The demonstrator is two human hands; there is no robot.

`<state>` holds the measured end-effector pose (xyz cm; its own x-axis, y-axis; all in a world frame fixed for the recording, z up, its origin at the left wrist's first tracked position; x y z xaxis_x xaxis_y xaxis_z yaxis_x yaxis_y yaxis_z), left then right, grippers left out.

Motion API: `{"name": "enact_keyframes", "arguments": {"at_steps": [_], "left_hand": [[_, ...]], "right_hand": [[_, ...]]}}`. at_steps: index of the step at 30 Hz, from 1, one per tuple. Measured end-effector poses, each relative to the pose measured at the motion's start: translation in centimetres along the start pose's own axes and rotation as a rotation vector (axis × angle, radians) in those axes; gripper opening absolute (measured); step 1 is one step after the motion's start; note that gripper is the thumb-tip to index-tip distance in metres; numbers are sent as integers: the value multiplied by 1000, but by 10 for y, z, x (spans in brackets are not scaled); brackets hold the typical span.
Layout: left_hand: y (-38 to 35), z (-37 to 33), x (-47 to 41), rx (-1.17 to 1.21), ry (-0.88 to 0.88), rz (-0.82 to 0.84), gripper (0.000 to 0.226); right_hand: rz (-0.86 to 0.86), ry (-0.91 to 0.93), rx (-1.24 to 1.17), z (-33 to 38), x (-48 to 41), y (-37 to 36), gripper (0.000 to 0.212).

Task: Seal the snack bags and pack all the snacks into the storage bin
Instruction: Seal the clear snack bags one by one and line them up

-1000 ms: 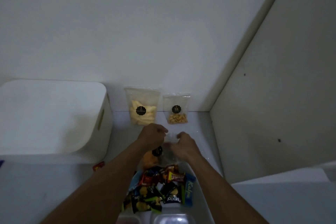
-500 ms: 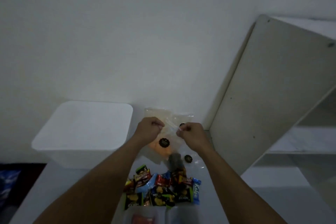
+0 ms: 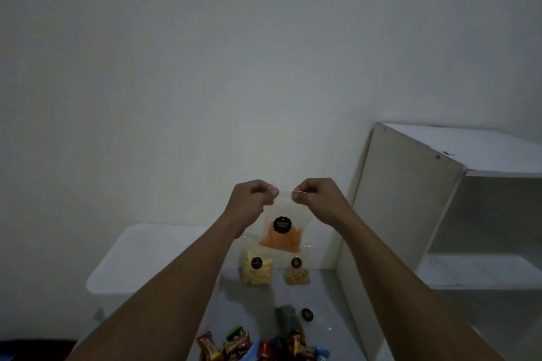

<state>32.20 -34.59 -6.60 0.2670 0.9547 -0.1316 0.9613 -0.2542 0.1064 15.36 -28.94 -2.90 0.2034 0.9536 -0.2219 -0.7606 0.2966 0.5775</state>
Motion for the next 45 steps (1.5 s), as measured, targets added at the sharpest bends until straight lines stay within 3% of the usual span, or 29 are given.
{"name": "enact_keyframes", "arguments": {"at_steps": [7, 14, 22, 28, 37, 45], "left_hand": [[14, -51, 6, 19, -114, -101, 10], [8, -70, 8, 73, -103, 17, 10], [21, -95, 2, 30, -188, -125, 9], [6, -102, 2, 154, -120, 36, 17], [11, -115, -4, 71, -194, -27, 18], [1, -116, -1, 104, -129, 89, 18]], "right_hand": [[-51, 102, -41, 50, 4, 17, 10], [-80, 168, 29, 76, 1, 34, 7], [-77, 119, -264, 71, 3, 47, 11], [-174, 192, -204, 83, 1, 64, 14], [-137, 137, -317, 73, 6, 70, 9], [-224, 101, -334, 68, 8, 84, 3]]}}
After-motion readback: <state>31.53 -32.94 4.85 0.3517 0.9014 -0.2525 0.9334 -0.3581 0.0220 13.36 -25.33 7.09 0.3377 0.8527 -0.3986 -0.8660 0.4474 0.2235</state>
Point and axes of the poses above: each hand's wrist, its own x-axis away from the middle knuckle, its own y-axis out of the back of the hand, z = x × y, the point moved 8 cm from there along -x, towards the middle knuckle
